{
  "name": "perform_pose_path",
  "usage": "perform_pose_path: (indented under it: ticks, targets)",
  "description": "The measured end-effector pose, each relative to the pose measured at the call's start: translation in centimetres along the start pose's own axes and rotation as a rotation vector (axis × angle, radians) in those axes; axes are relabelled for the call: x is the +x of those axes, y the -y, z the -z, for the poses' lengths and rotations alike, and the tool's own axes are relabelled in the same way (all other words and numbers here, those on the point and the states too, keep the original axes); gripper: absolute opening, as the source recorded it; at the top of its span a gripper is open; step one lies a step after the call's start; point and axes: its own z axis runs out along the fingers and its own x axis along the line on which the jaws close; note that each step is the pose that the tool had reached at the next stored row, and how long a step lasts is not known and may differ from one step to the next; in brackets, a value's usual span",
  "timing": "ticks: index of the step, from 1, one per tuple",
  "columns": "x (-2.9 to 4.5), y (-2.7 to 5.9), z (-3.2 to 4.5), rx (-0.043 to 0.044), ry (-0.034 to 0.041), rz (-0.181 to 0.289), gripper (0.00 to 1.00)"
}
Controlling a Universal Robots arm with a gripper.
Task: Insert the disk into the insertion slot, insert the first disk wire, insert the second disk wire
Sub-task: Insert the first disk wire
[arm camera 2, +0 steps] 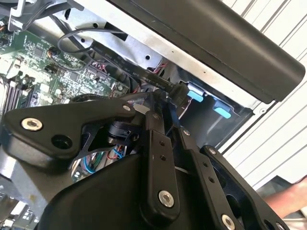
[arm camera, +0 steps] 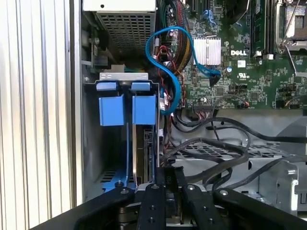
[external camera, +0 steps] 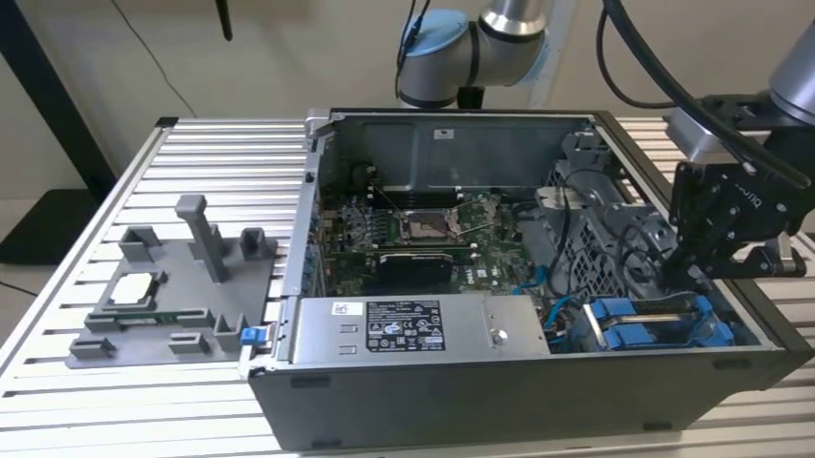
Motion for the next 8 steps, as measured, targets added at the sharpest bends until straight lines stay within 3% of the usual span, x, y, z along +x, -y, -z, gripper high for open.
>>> perform_pose_path:
  ticks: [8]
  targets:
    - [0.08, 0.07, -0.23, -0.0004, 0.0, 0.0, 0.0]
